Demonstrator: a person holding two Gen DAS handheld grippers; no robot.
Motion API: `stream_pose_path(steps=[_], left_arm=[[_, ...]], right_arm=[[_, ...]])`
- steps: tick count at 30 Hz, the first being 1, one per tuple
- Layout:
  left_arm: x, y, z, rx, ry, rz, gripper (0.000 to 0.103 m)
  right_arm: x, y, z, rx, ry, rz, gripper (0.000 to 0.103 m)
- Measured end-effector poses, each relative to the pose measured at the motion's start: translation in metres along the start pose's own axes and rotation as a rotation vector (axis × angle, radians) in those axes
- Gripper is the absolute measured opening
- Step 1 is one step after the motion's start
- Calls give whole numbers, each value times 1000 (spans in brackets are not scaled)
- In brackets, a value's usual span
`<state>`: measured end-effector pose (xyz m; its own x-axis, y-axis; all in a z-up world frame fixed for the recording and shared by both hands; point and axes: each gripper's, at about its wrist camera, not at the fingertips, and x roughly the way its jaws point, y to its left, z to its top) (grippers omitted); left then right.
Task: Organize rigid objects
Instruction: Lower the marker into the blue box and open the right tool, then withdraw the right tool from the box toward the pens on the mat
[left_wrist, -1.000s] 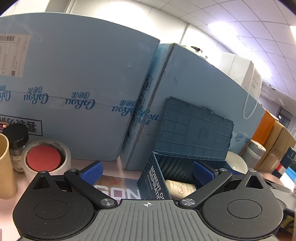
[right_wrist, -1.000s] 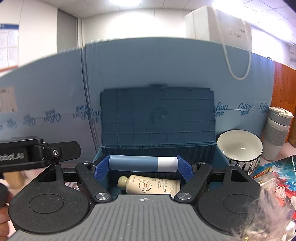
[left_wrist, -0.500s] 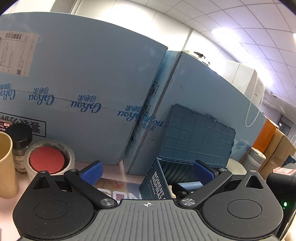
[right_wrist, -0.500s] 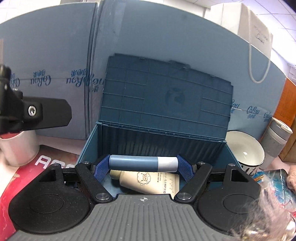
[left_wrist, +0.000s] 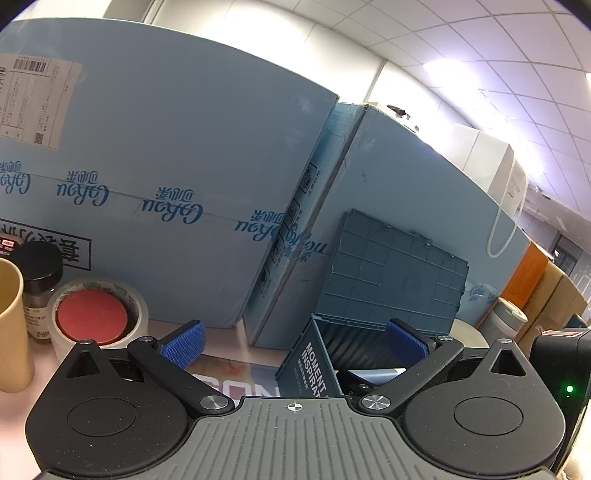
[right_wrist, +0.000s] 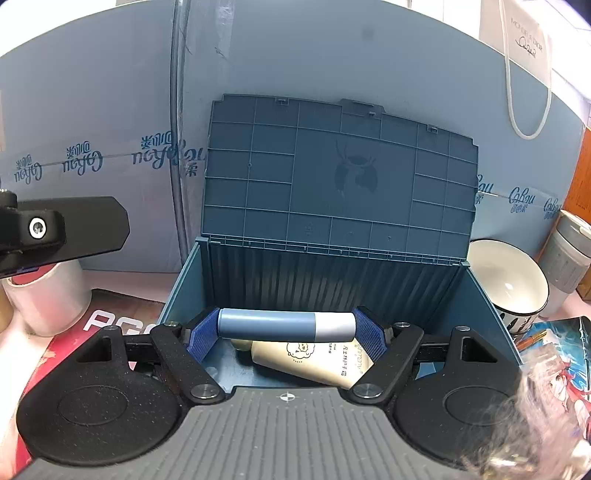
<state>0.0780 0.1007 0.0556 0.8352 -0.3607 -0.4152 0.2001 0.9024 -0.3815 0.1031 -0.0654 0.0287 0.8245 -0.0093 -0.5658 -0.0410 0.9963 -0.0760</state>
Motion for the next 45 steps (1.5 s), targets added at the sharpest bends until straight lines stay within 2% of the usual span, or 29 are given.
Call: stream_pose_path(steps=[21, 28, 36, 40, 45], left_arm=[[5, -2, -2, 9, 15, 3, 103], [9, -6, -6, 27, 28, 14, 103], [6, -10, -6, 38, 13, -17, 103], [7, -14, -8, 57, 34, -46, 103], [4, -24, -10, 67, 54, -134, 103]], right_arm=[[0, -1, -3, 26, 16, 18, 76], [-8, -5, -4, 45, -7, 34, 89], [-47, -8, -10, 73, -107, 37, 94], [-72, -19, -16, 104, -172, 45, 96], [-105, -39, -32, 181, -256, 46, 97]])
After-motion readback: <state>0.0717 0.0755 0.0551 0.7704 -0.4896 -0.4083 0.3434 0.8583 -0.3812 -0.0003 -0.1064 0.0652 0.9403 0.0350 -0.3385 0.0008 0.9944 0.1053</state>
